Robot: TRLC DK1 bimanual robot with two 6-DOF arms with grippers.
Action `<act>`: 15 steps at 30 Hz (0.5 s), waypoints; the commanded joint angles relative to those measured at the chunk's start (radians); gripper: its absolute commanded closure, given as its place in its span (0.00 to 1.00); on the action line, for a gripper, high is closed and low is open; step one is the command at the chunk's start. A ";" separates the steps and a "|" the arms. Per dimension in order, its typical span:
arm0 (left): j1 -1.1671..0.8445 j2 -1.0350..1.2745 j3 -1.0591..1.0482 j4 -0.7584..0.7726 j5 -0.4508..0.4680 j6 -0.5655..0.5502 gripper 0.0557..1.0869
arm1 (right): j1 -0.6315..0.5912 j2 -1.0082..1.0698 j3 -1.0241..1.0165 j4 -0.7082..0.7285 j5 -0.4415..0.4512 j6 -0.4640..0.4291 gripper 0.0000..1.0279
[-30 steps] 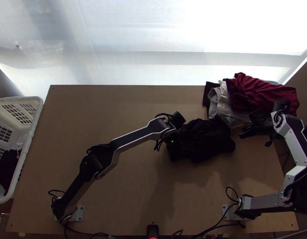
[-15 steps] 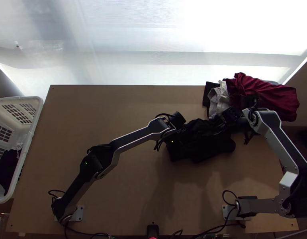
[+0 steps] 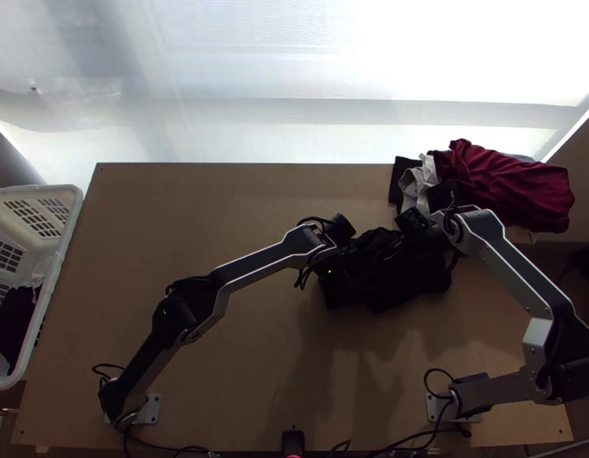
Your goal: Fold the t-shirt
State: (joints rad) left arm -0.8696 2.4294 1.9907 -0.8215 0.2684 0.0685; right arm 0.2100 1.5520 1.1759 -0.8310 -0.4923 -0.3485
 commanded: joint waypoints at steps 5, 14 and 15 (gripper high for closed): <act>-0.002 0.000 -0.006 -0.002 0.000 0.007 0.93 | 0.094 -0.015 -0.098 0.070 -0.042 0.075 0.97; -0.003 0.000 -0.009 -0.002 -0.001 0.014 0.93 | -0.034 0.017 -0.252 0.170 0.029 -0.026 0.97; -0.003 0.000 -0.009 -0.002 -0.001 0.016 0.93 | -0.070 0.019 -0.256 0.170 0.037 -0.049 0.97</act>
State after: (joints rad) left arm -0.8715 2.4290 1.9846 -0.8238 0.2661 0.0799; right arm 0.2497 1.5539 0.9977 -0.7052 -0.5060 -0.3115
